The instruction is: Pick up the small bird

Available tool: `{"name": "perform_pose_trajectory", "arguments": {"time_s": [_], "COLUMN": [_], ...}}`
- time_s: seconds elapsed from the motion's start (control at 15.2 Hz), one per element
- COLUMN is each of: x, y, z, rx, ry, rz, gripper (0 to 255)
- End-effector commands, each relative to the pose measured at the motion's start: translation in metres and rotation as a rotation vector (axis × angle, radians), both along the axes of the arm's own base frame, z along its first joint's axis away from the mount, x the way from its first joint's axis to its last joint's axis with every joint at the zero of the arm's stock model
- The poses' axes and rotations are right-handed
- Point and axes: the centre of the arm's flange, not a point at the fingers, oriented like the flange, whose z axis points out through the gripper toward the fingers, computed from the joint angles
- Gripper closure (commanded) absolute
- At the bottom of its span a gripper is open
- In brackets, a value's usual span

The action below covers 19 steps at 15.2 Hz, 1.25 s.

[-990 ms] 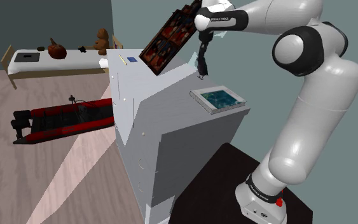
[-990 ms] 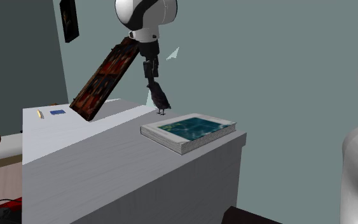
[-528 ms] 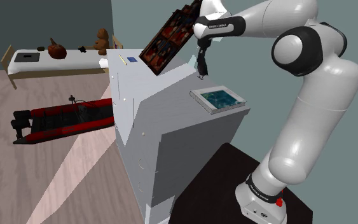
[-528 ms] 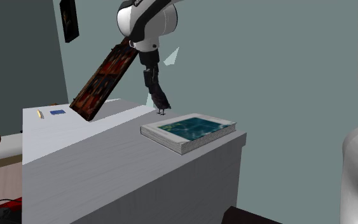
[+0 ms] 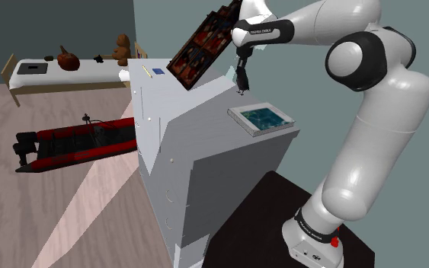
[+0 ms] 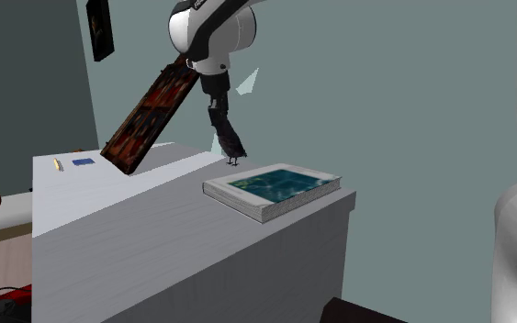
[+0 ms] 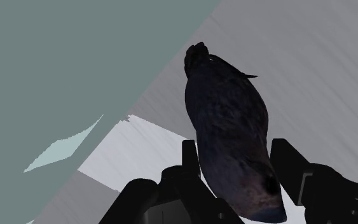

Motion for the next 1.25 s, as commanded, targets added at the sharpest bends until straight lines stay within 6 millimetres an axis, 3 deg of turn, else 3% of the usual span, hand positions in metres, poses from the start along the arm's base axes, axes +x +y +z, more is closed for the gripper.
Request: {"name": "perform_pose_trajectory", "arguments": {"time_s": [0.0,1.06,1.19], "x": [0.0,0.0,0.0], "y": [-0.001,-0.001,-0.001], "z": [-0.001,0.078,0.079], "rx": [0.0,0.0,0.0], "ry": [0.002,0.002,0.002], "rz": [-0.001,-0.001,-0.001], "gripper": [255,255,255]}}
